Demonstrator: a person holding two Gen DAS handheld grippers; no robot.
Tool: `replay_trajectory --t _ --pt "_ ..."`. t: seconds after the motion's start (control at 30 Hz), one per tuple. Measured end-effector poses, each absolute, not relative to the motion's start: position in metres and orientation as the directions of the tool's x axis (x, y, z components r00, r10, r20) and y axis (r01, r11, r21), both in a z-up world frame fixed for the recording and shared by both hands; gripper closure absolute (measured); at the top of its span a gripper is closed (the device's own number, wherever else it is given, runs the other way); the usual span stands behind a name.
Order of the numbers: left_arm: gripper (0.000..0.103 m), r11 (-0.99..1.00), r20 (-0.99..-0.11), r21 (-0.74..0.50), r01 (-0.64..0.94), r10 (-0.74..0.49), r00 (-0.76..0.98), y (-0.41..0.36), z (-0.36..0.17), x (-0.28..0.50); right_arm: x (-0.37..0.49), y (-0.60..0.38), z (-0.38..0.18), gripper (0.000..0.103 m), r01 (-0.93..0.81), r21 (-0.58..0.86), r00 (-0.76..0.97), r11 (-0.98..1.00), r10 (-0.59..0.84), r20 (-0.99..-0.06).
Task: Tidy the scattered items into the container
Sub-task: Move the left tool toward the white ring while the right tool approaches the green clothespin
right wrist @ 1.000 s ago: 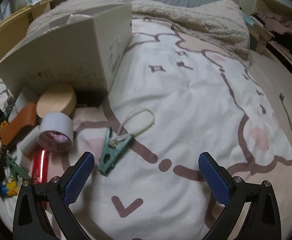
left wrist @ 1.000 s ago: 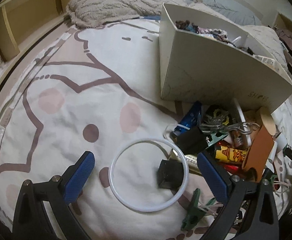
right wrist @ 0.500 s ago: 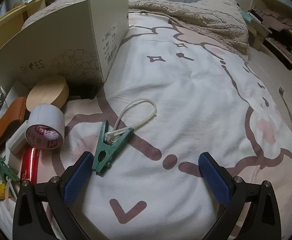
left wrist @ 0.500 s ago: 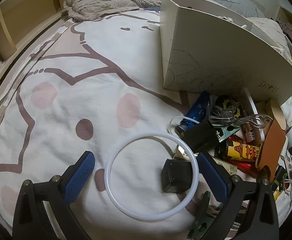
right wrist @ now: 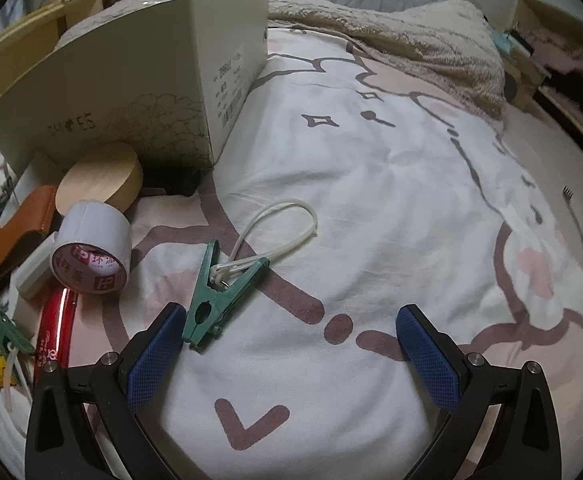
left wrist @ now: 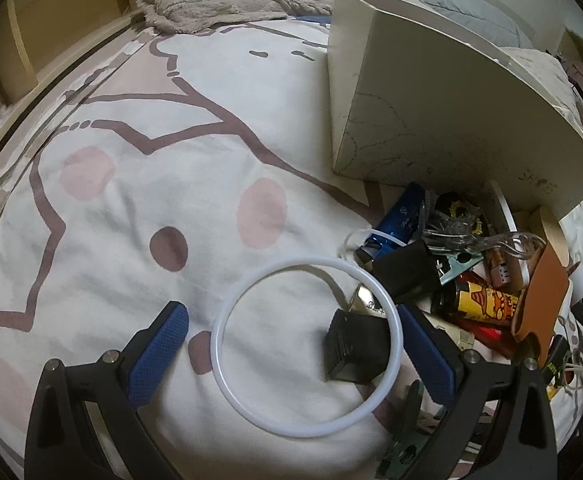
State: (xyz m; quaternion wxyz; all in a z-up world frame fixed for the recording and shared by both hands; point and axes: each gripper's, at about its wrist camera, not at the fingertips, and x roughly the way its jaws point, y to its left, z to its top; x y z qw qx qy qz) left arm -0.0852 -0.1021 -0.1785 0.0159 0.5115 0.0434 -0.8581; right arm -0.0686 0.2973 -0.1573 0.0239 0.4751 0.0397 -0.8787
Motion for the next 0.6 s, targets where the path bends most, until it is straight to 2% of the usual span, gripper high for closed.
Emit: replay_trajectory --t 0.27,0.6 --pt "0.002 -0.996 -0.876 -0.078 0.049 0.045 -0.480 -0.110 -0.173 -0.081 -0.070 0.301 -0.153 0.000 0.104 -0.078 -0.537 -0.992 0.010 -0.844" --pt "0.018 -0.994 -0.859 -0.102 0.035 0.070 -0.508 -0.107 -0.168 -0.078 -0.070 0.337 -0.143 0.000 0.010 -0.140 -0.543 -0.990 0.113 -0.832"
